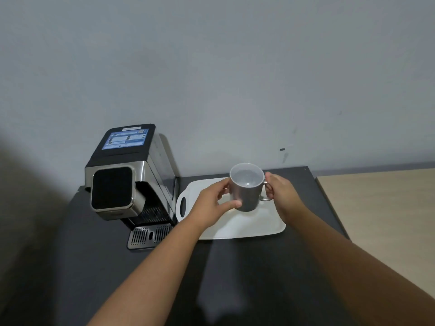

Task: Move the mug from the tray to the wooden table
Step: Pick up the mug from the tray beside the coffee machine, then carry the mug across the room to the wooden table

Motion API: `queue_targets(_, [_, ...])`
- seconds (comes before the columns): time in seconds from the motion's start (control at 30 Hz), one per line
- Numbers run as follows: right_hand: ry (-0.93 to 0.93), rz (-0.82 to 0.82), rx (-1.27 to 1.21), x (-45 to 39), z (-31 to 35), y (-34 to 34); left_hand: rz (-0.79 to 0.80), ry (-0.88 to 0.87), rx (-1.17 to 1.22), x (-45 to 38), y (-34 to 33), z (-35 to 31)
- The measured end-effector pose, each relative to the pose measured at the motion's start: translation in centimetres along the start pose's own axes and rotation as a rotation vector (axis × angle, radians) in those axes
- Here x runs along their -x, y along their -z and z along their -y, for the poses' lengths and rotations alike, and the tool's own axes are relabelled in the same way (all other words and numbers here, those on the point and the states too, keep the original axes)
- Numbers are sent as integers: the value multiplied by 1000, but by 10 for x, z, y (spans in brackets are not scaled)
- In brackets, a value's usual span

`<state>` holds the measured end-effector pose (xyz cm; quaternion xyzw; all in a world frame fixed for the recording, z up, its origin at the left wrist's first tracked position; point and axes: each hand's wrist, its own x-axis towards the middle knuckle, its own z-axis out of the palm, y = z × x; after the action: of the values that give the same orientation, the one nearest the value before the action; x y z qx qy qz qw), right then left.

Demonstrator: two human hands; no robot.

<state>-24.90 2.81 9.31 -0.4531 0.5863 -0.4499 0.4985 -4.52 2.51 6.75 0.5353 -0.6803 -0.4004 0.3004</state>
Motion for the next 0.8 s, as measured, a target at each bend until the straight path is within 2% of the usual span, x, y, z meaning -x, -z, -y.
queue_targets(0.27, [95, -87, -10, 43, 32, 32, 23, -97, 122, 22, -12, -51])
queue_targets(0.4, [135, -180, -43, 74, 42, 51, 115, -155, 132, 27, -19, -78])
queue_targets(0.63, [188, -464, -162, 143, 61, 85, 280, -242, 196, 34, -43, -127])
queue_targets(0.8, [198, -730, -264, 203, 62, 102, 441, -319, 216, 56, -73, -158])
